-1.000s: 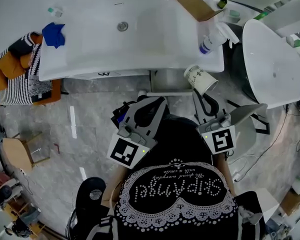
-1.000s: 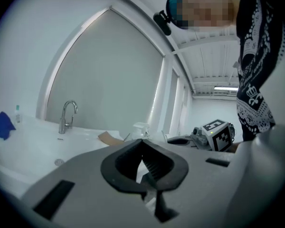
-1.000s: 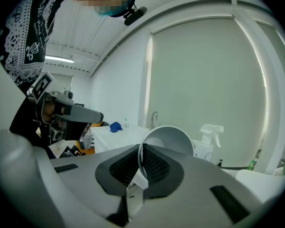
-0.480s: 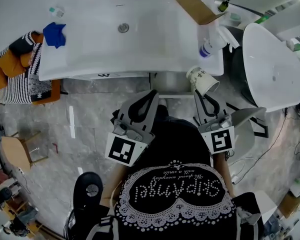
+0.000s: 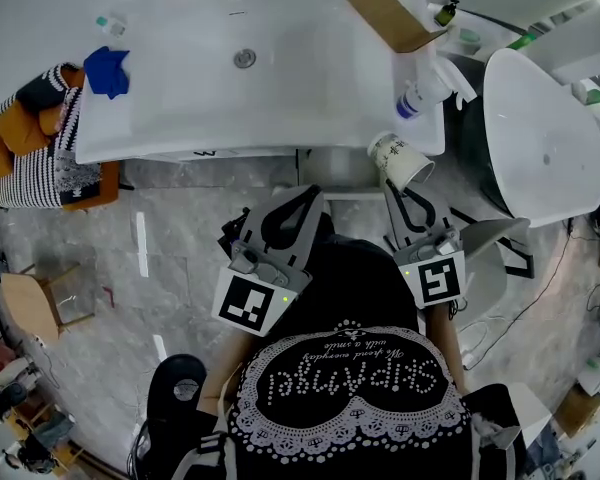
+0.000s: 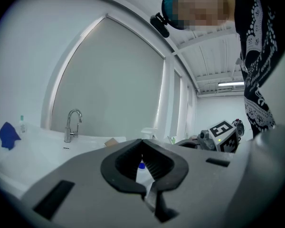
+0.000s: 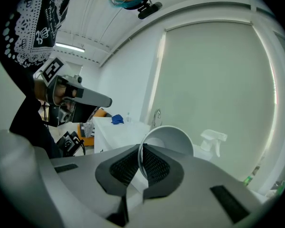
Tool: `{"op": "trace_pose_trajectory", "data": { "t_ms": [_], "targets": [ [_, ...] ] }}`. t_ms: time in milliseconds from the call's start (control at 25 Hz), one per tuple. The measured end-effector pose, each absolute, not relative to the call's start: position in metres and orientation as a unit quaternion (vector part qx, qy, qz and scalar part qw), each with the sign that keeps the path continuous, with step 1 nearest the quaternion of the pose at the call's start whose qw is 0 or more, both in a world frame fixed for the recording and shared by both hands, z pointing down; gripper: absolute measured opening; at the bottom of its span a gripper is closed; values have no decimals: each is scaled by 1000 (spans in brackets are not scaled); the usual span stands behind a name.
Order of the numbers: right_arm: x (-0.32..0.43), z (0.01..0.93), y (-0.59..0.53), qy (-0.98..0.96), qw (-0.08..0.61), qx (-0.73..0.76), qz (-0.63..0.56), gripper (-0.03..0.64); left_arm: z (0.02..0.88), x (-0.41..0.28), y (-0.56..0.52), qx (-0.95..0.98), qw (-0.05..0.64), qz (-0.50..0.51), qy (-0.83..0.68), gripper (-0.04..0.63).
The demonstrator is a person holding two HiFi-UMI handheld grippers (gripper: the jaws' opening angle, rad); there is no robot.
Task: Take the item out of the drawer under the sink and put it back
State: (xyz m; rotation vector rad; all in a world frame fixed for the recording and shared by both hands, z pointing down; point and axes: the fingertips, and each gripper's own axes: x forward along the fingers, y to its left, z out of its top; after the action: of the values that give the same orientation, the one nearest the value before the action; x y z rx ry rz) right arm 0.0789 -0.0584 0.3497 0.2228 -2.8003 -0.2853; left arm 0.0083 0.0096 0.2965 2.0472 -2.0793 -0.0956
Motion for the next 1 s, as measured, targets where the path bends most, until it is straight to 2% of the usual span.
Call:
{"op": "trace_pose_trajectory", "data": {
  "t_ms": [200,1000],
  "targets": [
    [76,359,-58,-972,191,55,-126,25,295,4,11,691,113,-34,-714,5],
    [68,387,-48,-961,242,25,-131,26,288,-51,47,632,118,-26,-766,5]
  ]
}}
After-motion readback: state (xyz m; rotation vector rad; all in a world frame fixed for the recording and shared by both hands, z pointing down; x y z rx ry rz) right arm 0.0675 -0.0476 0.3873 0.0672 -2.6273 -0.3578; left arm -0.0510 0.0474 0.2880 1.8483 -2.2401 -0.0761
